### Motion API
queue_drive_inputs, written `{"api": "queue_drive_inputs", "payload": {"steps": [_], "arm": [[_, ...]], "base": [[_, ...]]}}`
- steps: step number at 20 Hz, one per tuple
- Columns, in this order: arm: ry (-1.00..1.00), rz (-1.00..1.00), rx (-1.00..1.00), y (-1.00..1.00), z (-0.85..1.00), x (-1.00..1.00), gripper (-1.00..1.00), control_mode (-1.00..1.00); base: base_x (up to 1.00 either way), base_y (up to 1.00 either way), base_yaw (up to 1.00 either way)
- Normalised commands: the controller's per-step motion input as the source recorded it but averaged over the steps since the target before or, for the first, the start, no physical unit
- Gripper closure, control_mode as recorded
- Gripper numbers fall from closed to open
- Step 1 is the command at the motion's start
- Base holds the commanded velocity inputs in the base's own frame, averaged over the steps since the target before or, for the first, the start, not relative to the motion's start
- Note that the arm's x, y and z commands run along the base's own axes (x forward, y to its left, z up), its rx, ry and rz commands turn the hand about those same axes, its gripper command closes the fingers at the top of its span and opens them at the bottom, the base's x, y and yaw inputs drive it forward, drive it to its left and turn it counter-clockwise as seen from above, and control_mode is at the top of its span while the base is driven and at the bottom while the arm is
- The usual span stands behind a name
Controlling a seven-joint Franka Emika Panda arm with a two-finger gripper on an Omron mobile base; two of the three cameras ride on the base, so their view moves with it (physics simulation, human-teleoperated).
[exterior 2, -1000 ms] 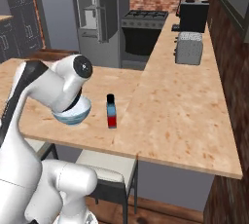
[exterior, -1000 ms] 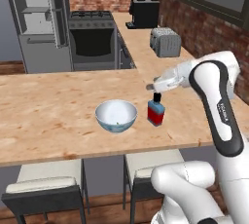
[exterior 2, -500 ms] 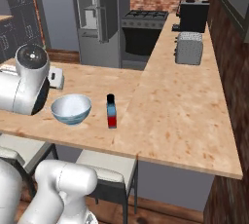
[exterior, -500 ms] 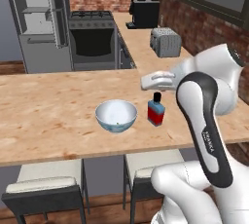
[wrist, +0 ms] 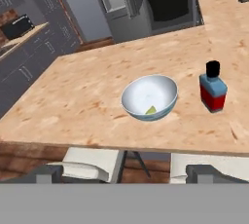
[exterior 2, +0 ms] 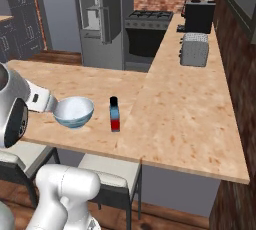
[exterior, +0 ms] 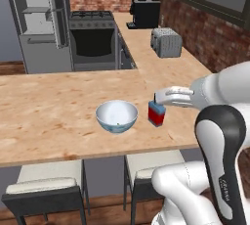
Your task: There is a bowl on the dining counter. Grab a lemon wedge from the fridge and place it in the bowl. Then get the liquor bottle and glass cup from the cabinet and place them next to the bowl.
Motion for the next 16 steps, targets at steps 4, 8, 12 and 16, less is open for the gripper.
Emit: {"api": "queue_drive_inputs", "payload": {"steps": [4,8,12,16], "arm": [[0.02,-0.11,-0.02,-0.29,-0.01,-0.47,-1.00,-1.00],[0.00,-0.02,0.00,0.00,0.00,-0.02,-1.00,-1.00],[0.00,0.00,0.00,0.00,-0.01,0.00,-1.00,-1.00],[0.00,0.02,0.00,0.04,-0.06,-0.18,-1.00,-1.00]], "base": [[0.00,0.00,0.00],[0.00,0.00,0.00],[0.00,0.00,0.00],[0.00,0.00,0.00]]}}
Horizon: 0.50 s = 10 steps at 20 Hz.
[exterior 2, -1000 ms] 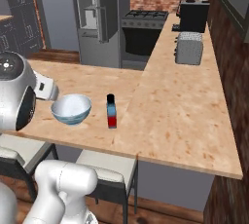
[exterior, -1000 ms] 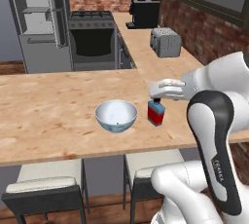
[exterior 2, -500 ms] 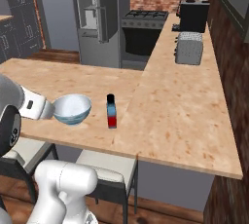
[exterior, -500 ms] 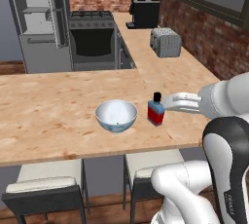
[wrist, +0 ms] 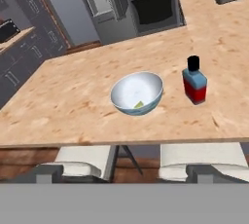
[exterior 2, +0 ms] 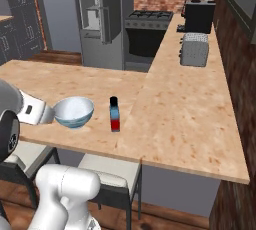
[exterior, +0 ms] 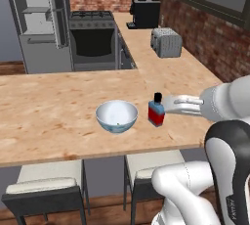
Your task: There is a bowl on the dining counter. Grab a lemon wedge from the fridge and place it in the bowl. Then get the liquor bottle and glass cup from the cabinet and place them next to the bowl.
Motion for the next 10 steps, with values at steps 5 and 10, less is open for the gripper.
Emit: {"api": "queue_drive_inputs", "payload": {"steps": [5,10], "arm": [[0.00,0.02,-0.02,0.08,-0.03,-0.08,-1.00,1.00],[0.00,0.00,0.00,0.00,0.00,0.00,-1.00,1.00]], "base": [[-0.35,0.57,0.19],[-0.32,0.96,0.44]]}}
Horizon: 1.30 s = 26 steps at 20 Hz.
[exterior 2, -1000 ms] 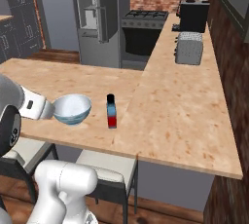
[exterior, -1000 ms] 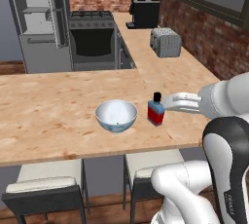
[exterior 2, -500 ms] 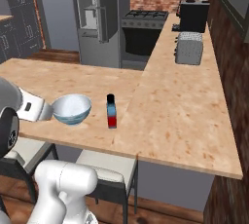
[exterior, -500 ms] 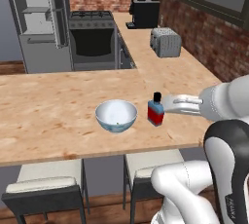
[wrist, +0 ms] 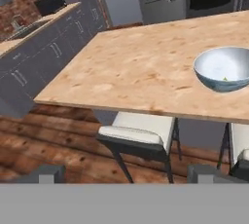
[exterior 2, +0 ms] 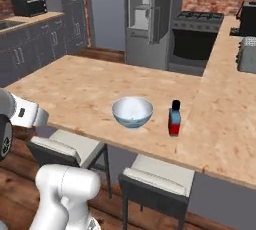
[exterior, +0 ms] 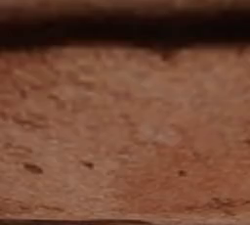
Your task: There is a bowl on the dining counter. Grab a lemon wedge from the fridge and place it in the bowl. Then get the liquor bottle and glass cup from the cabinet and place them next to the bowl.
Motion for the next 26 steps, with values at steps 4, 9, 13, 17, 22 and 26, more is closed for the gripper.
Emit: {"api": "queue_drive_inputs", "payload": {"steps": [4,9,13,17,22,26], "arm": [[0.00,0.00,0.00,0.00,0.00,0.00,-1.00,1.00],[0.00,0.00,0.00,0.00,0.00,0.00,-1.00,1.00],[0.00,0.00,0.00,0.00,0.00,0.00,-1.00,1.00],[0.00,0.00,0.00,0.00,0.00,0.00,-1.00,1.00],[0.00,0.00,0.00,0.00,0.00,0.00,-1.00,1.00],[0.00,0.00,0.00,0.00,0.00,0.00,-1.00,1.00]], "base": [[-0.17,0.96,0.59],[-0.09,0.81,0.66],[-0.01,0.72,0.68],[0.03,0.61,0.67],[0.36,0.47,0.60],[0.95,0.10,0.37]]}}
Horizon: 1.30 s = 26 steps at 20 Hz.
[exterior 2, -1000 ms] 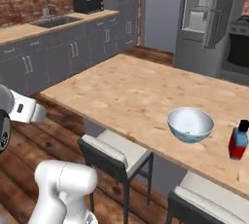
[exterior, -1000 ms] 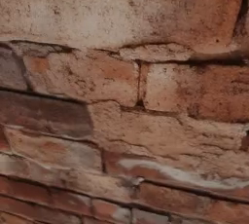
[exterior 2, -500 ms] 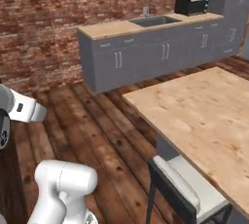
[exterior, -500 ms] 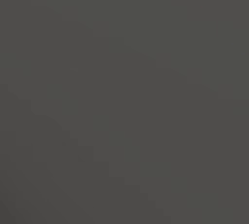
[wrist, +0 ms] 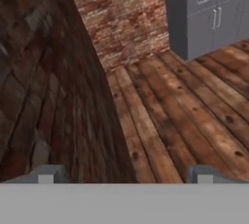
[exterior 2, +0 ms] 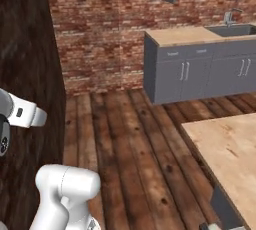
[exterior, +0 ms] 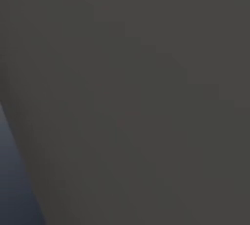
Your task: There is a bowl on the dining counter. Grab a lemon wedge from the fridge and place it in the bowl. Then get the liquor bottle and glass cup from the cabinet and place them next to the bowl.
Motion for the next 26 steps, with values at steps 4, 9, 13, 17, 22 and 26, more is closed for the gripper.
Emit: {"api": "queue_drive_inputs", "payload": {"steps": [4,9,13,17,22,26], "arm": [[0.00,0.00,0.00,0.00,0.00,0.00,-1.00,1.00],[0.00,0.00,0.00,0.00,0.00,0.00,-1.00,1.00],[0.00,0.00,0.00,0.00,0.00,0.00,-1.00,1.00],[0.00,0.00,0.00,0.00,0.00,0.00,-1.00,1.00],[0.00,0.00,0.00,0.00,0.00,0.00,-1.00,1.00],[0.00,0.00,0.00,0.00,0.00,0.00,-1.00,1.00]], "base": [[1.00,-0.01,0.03],[1.00,-0.06,-0.04],[0.97,-0.08,-0.17],[0.92,-0.14,-0.29],[0.87,-0.14,-0.33],[0.88,-0.14,-0.32]]}}
